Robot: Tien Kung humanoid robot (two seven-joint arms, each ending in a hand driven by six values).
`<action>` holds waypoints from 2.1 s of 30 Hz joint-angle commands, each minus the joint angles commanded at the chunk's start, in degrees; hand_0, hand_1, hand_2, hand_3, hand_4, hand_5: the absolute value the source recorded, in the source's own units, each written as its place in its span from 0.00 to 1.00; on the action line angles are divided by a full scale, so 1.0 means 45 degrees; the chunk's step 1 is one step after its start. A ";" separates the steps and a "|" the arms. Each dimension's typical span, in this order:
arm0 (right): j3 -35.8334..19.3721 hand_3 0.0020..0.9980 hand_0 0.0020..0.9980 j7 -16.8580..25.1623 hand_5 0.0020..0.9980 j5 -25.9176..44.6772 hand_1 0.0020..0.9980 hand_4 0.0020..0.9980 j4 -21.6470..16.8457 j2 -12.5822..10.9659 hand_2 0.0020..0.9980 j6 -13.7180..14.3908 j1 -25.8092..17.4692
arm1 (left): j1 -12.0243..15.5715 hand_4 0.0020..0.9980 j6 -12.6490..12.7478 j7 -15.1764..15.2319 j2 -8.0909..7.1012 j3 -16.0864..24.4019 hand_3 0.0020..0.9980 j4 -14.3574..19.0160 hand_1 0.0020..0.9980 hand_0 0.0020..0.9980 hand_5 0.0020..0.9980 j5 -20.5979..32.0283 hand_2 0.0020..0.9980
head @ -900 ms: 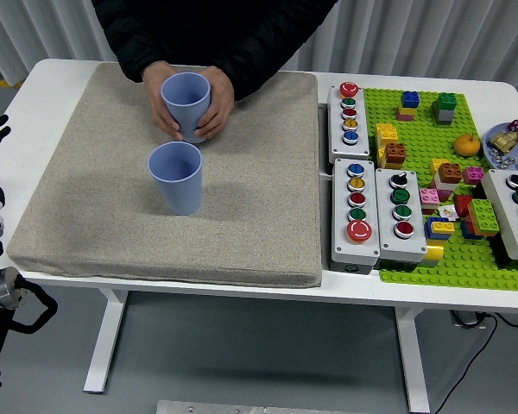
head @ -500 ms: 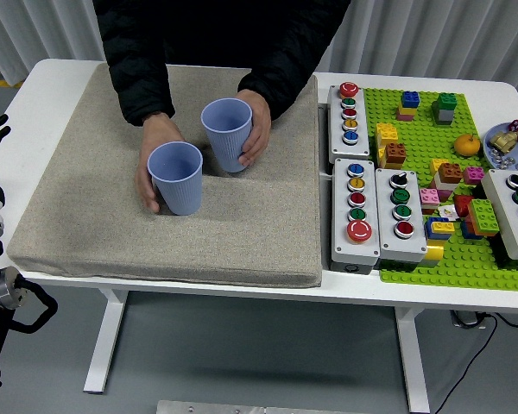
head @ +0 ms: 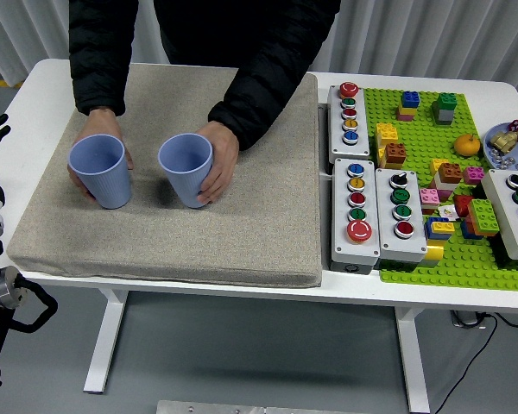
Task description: Pick cup pour cup place
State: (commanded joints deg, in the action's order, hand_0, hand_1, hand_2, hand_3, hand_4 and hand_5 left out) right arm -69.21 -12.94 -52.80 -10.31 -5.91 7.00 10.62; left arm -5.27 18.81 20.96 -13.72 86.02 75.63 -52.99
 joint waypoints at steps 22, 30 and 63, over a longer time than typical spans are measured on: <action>0.0028 0.64 0.74 -0.0003 0.41 -0.0017 0.71 0.22 0.0000 0.0019 0.73 0.0003 -0.0087 | 0.0076 0.77 -0.0073 -0.0001 0.0006 -0.0036 0.92 -0.0031 0.78 0.76 1.00 -0.0034 0.94; 0.0043 0.64 0.74 0.0012 0.41 0.0036 0.71 0.22 0.0000 0.0007 0.73 0.0011 -0.0038 | 0.0061 0.89 -0.0846 -0.0269 -0.0015 0.0041 0.96 0.0037 0.80 0.78 0.84 -0.1231 0.96; 0.0020 0.64 0.74 0.0021 0.41 0.0056 0.71 0.22 0.0000 -0.0034 0.73 0.0008 0.0044 | 0.0875 0.81 -0.2779 -0.1065 -0.0349 0.0486 1.00 0.0383 0.88 0.87 0.12 -0.1496 1.00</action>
State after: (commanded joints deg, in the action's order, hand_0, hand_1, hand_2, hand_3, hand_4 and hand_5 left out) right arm -69.12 -12.85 -52.55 -10.31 -6.07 7.04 10.81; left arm -1.33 6.31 16.17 -15.29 88.20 77.36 -59.72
